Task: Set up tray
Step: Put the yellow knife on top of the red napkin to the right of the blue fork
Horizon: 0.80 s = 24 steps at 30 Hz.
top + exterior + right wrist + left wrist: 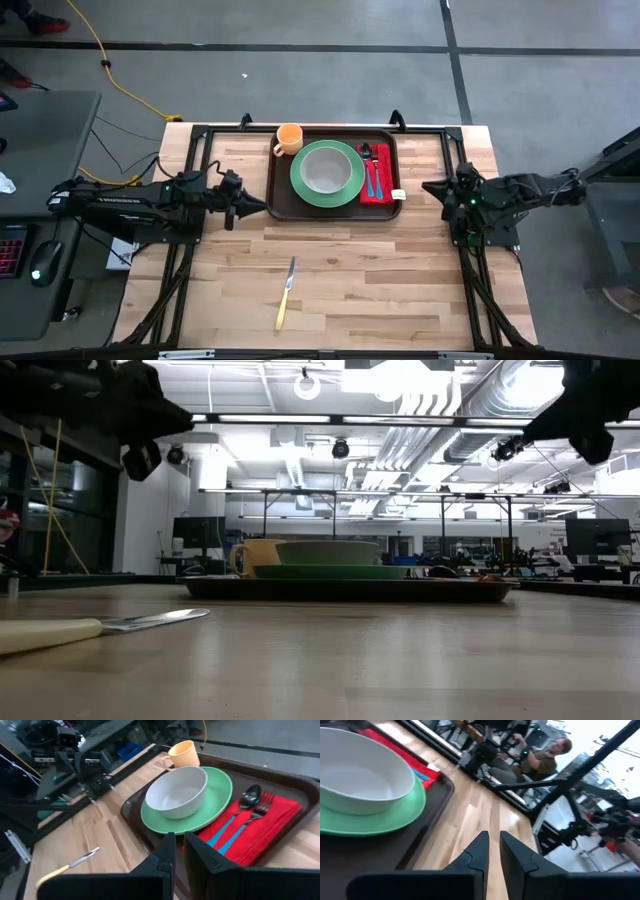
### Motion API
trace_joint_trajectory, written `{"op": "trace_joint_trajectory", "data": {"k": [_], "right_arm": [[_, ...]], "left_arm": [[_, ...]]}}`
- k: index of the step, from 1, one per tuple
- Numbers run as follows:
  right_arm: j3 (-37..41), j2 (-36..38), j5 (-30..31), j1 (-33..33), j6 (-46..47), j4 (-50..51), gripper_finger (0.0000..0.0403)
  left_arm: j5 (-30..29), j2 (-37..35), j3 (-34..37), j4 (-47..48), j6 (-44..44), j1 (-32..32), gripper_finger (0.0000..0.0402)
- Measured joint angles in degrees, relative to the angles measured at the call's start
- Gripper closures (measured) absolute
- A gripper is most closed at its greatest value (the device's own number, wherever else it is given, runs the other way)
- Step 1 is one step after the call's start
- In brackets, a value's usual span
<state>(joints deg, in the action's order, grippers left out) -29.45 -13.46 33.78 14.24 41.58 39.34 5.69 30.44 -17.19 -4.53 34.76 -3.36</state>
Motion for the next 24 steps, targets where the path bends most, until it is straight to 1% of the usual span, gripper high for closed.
{"op": "trace_joint_trajectory", "data": {"k": [6,13,17,24], "right_arm": [[5.21,3.34,-0.21,0.00,0.47,-4.40,0.0387],[5.96,4.23,1.04,0.00,0.52,-4.43,0.0387],[5.96,4.23,1.64,0.00,0.55,-4.41,0.0387],[5.96,4.22,1.66,0.00,0.56,-4.27,0.0387]], "left_arm": [[1.71,-1.15,-0.01,-1.79,0.00,0.00,0.0325],[2.06,-2.77,-0.02,-1.46,-0.07,-0.02,0.0325],[3.40,-3.13,-0.02,-1.47,-1.84,0.00,0.0325],[6.71,-3.08,-0.02,-1.34,-2.05,0.00,0.0325]]}}
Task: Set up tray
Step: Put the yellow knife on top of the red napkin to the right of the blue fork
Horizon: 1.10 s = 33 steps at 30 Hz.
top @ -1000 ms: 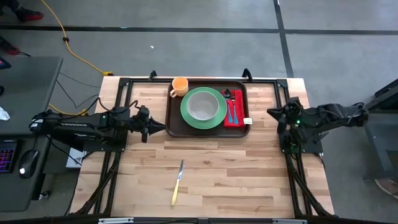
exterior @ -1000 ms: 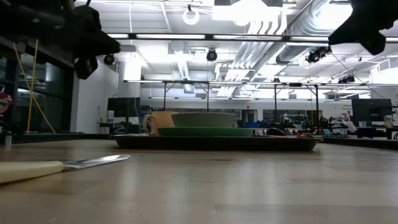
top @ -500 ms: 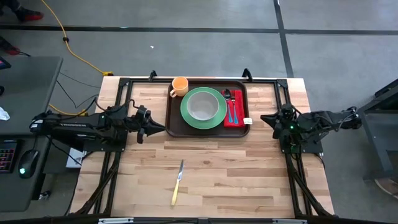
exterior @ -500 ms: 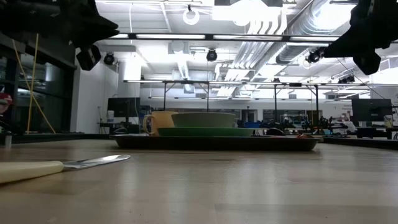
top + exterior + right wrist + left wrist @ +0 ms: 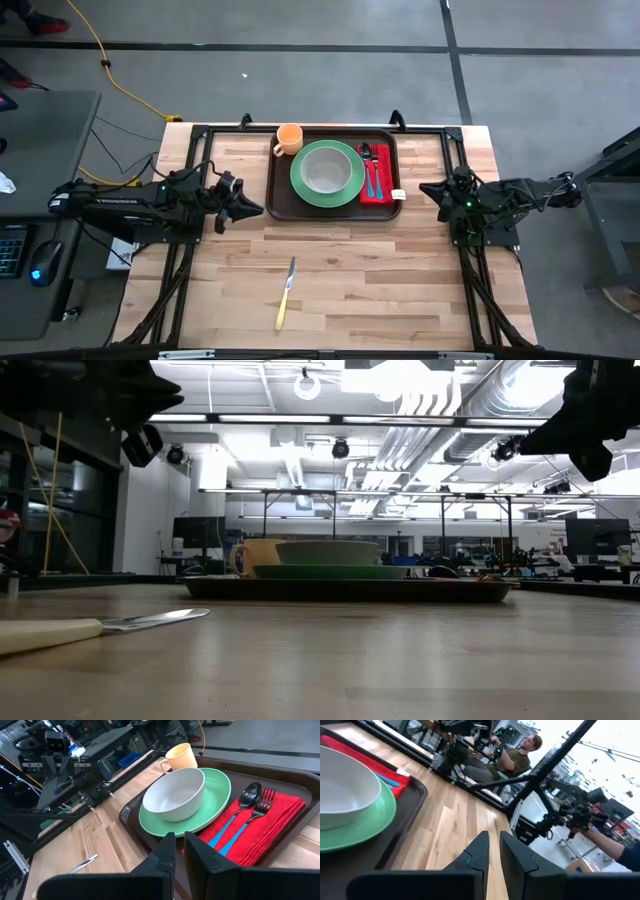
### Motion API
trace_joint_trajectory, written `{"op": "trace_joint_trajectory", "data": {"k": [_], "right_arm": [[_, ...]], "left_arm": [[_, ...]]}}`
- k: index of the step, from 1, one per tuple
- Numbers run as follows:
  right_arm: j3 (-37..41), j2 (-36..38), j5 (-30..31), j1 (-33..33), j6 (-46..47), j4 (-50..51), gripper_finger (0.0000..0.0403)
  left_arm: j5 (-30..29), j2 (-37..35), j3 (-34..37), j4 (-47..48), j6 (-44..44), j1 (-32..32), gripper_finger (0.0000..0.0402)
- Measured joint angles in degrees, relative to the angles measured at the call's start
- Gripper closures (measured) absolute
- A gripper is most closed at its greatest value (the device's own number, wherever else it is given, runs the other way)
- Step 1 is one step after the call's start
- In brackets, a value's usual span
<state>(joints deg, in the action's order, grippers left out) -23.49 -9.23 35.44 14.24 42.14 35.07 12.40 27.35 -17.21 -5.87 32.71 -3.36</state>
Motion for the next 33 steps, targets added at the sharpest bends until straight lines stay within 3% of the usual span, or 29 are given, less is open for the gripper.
{"op": "trace_joint_trajectory", "data": {"k": [17,33], "right_arm": [[0.00,-0.07,1.11,0.00,-3.61,-5.79,0.0387],[0.00,-0.07,3.07,0.00,-4.81,-2.37,0.0387]], "left_arm": [[2.26,0.00,0.00,-0.02,-0.05,0.00,0.0325],[3.76,0.28,0.00,4.40,4.91,0.02,0.0325]]}}
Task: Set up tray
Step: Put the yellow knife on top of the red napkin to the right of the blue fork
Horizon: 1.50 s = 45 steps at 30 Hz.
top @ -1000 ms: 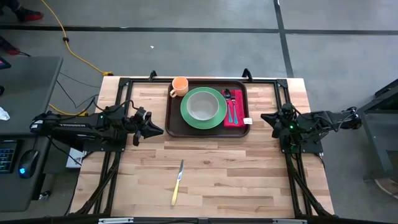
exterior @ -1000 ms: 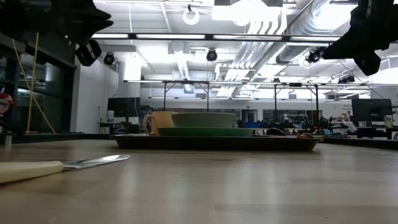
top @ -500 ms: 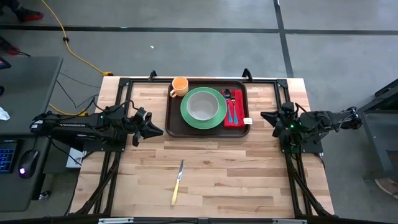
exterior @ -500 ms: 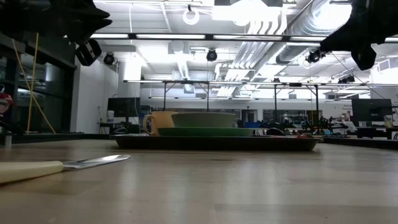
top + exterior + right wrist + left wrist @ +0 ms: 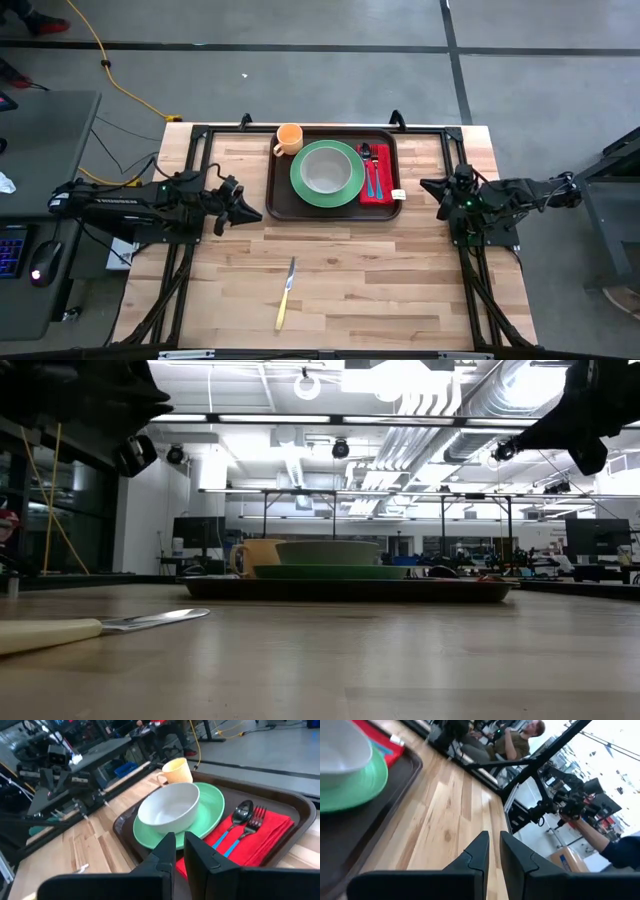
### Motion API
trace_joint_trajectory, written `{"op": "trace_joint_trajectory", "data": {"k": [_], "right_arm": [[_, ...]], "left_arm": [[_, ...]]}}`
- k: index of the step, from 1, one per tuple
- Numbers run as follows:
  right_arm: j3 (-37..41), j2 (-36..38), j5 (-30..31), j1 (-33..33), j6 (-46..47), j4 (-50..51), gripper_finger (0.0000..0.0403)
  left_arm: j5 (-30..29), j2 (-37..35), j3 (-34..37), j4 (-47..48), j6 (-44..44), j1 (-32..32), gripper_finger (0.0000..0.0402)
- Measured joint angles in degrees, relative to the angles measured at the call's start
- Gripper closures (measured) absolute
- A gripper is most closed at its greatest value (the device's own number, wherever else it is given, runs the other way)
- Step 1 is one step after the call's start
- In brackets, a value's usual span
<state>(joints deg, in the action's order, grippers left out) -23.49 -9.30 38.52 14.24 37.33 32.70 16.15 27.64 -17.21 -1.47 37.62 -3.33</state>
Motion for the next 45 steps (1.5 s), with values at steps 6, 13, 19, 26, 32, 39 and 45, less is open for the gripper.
{"op": "trace_joint_trajectory", "data": {"k": [6,13,19,26,32,39,45], "right_arm": [[0.00,0.00,-1.15,0.00,-1.73,0.65,0.0386],[0.00,0.00,-1.21,0.00,-1.69,0.78,0.0386],[0.07,-0.01,-5.81,0.00,-2.47,-0.52,0.0386],[7.24,0.09,-12.95,0.00,-10.96,-18.27,0.0382],[12.99,0.77,-15.34,0.00,-9.18,-24.12,0.0386],[19.18,2.39,-17.54,0.00,-9.27,-32.68,0.0382],[21.83,3.61,-17.16,0.00,-7.86,-34.34,0.0383]], "left_arm": [[0.18,0.00,0.00,1.85,1.23,0.00,0.0325],[0.21,-0.02,0.00,2.67,-1.14,0.00,0.0325],[0.15,-0.02,0.00,4.87,-2.00,0.00,0.0325],[-0.19,-0.02,0.00,4.92,-4.36,0.00,0.0325],[-0.21,-0.02,0.00,4.87,-4.37,0.00,0.0325],[-0.25,0.00,0.01,6.74,-4.34,0.00,0.0325],[-0.25,0.04,0.02,8.45,-2.14,0.08,0.0325]]}}
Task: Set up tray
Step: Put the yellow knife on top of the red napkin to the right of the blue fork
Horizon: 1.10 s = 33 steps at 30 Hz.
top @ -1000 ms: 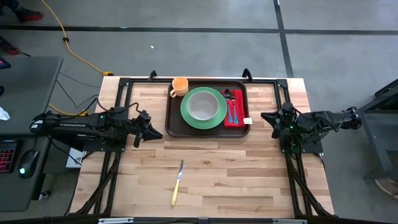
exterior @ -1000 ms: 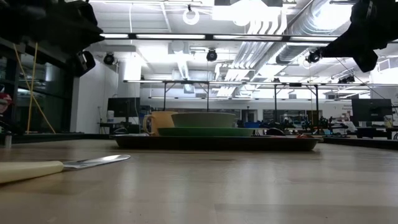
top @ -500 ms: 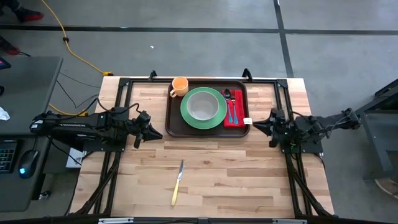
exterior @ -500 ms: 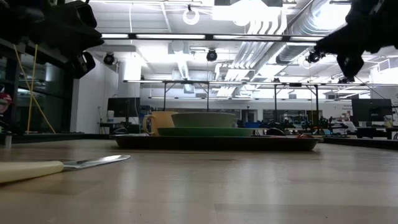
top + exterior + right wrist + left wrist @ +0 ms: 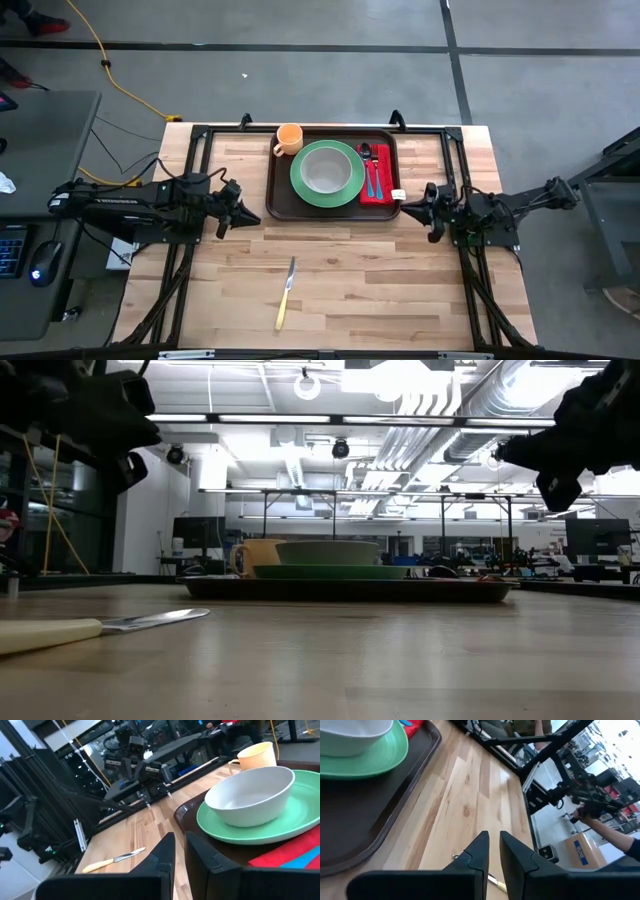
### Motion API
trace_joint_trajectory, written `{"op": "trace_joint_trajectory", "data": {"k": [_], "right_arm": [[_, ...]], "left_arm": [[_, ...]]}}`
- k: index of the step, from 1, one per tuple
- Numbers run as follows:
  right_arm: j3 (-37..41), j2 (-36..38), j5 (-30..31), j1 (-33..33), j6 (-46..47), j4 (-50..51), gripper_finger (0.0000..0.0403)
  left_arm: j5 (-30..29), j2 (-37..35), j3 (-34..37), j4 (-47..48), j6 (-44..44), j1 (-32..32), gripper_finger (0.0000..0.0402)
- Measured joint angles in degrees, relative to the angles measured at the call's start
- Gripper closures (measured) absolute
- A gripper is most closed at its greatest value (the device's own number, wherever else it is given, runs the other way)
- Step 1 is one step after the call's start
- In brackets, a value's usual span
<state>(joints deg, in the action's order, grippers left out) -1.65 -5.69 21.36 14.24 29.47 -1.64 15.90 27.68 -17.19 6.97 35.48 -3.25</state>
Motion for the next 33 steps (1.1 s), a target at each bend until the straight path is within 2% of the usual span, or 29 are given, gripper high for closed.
{"op": "trace_joint_trajectory", "data": {"k": [8,16,27,33], "right_arm": [[0.28,0.15,0.23,0.00,-0.33,-0.54,0.0377],[0.29,0.15,0.12,0.00,-0.56,-0.36,0.0377],[0.33,0.15,-0.95,-0.02,-1.00,-0.19,0.0371],[0.33,0.15,-3.15,-0.02,-0.99,0.03,0.0370]], "left_arm": [[-1.58,2.47,0.00,0.45,6.37,6.16,0.0325],[-7.86,8.40,0.02,-0.20,14.39,15.42,0.0325],[-15.08,17.16,0.02,-10.46,24.71,25.91,0.0325],[-17.31,22.25,0.02,-14.37,34.00,30.33,0.0325]]}}
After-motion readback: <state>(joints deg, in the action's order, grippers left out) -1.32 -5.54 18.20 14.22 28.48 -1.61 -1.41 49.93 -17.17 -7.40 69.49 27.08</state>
